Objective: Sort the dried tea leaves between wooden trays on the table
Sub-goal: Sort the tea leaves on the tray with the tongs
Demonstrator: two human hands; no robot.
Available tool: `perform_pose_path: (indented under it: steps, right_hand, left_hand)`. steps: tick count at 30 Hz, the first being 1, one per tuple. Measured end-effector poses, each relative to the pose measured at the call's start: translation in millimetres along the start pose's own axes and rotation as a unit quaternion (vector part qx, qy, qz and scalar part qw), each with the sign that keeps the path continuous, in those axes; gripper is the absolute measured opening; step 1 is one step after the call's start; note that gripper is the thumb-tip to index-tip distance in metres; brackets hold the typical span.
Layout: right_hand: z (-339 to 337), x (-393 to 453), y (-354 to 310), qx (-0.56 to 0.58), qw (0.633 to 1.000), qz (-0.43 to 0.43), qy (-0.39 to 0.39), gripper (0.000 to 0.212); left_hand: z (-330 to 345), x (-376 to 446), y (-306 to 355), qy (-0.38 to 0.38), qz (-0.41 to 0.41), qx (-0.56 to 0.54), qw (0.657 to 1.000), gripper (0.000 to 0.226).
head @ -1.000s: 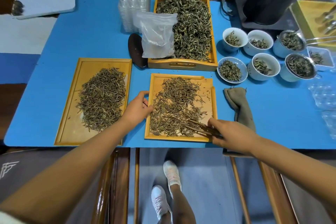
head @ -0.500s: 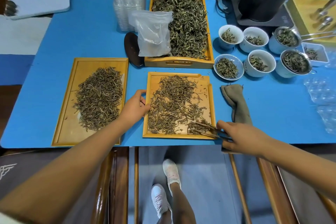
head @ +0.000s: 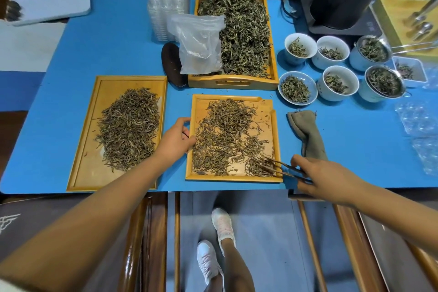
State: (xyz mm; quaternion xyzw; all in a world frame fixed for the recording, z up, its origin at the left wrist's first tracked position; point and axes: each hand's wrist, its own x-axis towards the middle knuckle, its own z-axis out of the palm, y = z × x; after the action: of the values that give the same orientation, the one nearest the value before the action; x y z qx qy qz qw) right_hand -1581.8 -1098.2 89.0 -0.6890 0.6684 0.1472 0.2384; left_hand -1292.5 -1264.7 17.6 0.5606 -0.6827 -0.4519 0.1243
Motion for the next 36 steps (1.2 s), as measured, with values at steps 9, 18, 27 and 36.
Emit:
perform_pose_path:
  steps: [9,18,27,36]
  right_hand:
    - [-6,29,-32,0.028,0.997,-0.051,0.043,0.030]
    - [-8,61,-78,0.054,0.993,-0.094,0.049,0.030]
    - [-4,46,-51,0.013,0.999,-0.043,0.024,0.037]
    - [-5,45,-40,0.002,0.999,-0.032,0.017,0.033]
  left_hand:
    - [1,1,0,0.003,-0.003,0.008,1.000,0.053]
    - [1,0,-2,0.007,0.001,0.008,1.000,0.053]
    - [1,0,-1,0.006,-0.002,0.006,1.000,0.052]
    - [2,-1,0,0.008,-0.003,0.010,1.000,0.052]
